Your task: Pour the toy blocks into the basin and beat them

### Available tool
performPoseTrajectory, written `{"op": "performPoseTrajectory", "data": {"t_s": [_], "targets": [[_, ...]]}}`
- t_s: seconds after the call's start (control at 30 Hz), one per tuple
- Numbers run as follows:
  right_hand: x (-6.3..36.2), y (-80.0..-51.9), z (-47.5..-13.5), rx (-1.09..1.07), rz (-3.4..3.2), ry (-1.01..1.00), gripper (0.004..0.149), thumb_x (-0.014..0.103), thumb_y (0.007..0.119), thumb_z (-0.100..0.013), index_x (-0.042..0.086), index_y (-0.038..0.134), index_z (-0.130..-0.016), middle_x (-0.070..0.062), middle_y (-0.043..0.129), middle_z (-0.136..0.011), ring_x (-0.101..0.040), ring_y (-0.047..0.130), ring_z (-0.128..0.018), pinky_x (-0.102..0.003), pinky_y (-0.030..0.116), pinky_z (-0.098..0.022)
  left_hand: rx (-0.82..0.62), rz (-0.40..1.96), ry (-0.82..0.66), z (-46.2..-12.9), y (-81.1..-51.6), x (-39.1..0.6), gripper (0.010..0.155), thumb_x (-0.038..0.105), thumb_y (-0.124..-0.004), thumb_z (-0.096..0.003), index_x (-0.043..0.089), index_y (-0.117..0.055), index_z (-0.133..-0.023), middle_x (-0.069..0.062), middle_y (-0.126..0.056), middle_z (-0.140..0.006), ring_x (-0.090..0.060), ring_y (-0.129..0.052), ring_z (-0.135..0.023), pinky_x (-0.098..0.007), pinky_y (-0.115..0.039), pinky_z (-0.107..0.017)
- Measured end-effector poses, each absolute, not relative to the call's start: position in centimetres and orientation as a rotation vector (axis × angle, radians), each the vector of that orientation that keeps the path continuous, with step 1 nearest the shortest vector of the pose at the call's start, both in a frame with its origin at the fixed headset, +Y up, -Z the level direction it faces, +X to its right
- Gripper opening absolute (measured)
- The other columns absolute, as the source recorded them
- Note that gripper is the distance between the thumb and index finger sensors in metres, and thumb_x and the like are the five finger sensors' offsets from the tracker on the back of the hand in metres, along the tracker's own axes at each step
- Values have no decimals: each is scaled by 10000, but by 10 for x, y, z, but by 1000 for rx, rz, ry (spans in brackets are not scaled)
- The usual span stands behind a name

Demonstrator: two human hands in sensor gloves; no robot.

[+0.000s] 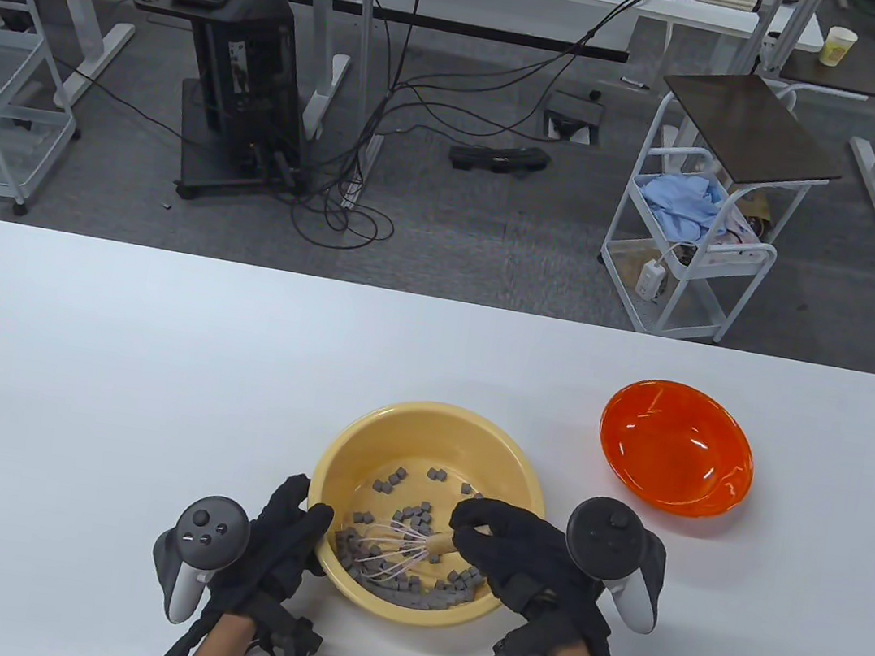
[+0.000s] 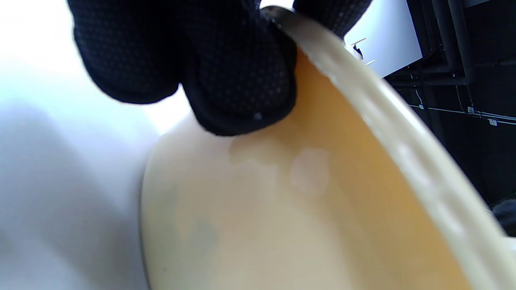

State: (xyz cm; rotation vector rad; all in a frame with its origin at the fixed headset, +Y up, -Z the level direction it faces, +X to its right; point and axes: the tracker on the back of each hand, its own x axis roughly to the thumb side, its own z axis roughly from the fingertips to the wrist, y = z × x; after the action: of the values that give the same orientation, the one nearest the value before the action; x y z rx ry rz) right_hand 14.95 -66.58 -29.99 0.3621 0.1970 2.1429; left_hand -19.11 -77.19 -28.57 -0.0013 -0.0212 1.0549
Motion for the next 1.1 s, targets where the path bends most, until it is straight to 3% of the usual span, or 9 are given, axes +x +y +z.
{"op": "performPoseTrajectory", "data": {"t_s": [0.67, 0.9, 1.1], "targets": [[161, -633, -283, 262, 2497, -109, 391, 347, 860, -629, 94, 824, -926, -190, 873, -517, -202, 862, -251, -416, 798, -298, -8, 1059, -21, -286, -773, -191, 669, 352, -675, -683, -134, -470, -1095, -106, -941, -652, -80, -1057, -417, -445, -909, -456], [155, -639, -282, 196, 2600, -285, 392, 338, 856, -635, 109, 811, -950, -212, 872, -569, -234, 883, -296, -436, 798, -335, -12, 1063, -24, -286, -773, -191, 670, 352, -675, -684, -135, -468, -1096, -110, -940, -651, -82, -1057, -415, -447, -909, -455], [148, -661, -292, 225, 2520, -226, 447, 325, 812, -656, 81, 730, -1022, -271, 845, -723, -338, 925, -439, -494, 792, -432, -15, 1066, -26, -286, -773, -191, 670, 351, -674, -684, -134, -467, -1096, -111, -939, -652, -85, -1057, -417, -449, -907, -456]]}}
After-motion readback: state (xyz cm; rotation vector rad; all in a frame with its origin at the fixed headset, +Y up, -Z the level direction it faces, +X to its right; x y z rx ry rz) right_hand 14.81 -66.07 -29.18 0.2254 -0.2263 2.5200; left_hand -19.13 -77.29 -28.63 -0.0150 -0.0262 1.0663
